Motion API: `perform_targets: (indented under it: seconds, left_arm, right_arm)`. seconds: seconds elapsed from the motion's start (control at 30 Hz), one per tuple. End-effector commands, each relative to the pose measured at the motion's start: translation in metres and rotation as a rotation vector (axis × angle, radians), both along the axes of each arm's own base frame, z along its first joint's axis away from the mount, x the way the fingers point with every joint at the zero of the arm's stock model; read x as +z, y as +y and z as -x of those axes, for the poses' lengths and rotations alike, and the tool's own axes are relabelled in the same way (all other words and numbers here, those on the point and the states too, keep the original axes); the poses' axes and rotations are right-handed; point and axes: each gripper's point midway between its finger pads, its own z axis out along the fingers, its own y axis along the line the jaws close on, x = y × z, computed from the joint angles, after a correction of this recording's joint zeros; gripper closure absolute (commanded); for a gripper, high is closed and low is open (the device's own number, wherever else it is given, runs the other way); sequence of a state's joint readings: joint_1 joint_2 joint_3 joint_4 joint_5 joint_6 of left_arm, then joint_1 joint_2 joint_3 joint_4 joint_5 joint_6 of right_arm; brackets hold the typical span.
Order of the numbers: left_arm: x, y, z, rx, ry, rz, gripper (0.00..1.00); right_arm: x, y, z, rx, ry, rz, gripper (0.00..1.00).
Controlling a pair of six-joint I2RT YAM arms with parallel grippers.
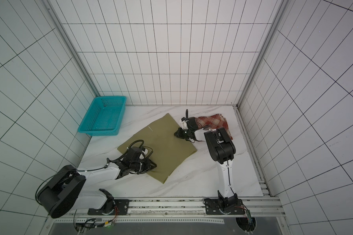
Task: Fold and stack skirts
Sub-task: Rotate the skirt at the center of the table.
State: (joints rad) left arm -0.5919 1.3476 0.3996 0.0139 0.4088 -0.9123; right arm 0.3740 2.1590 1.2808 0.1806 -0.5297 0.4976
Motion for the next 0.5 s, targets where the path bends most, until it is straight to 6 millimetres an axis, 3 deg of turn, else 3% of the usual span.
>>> perform_targets:
  seconds: [0.0,0.2,0.33,0.47]
  left_arm:
    - [-0.004,0.000,0.005,0.043,0.035,-0.008,0.72]
    - [0.049,0.004,-0.027,0.056,-0.087,0.028,0.73]
    - [0.072,0.047,-0.053,0.171,-0.120,0.058,0.70]
    - [0.086,0.094,-0.071,0.290,-0.156,0.089,0.56]
  right_arm:
    - [-0.003,0.000,-0.008,0.002,0.013,0.071,0.94]
    - [0.073,-0.013,0.010,-0.027,-0.119,0.066,0.92]
    - [0.109,-0.019,0.044,-0.031,-0.162,0.048,0.89]
    - [0.123,-0.022,0.090,-0.003,-0.178,0.063,0.85]
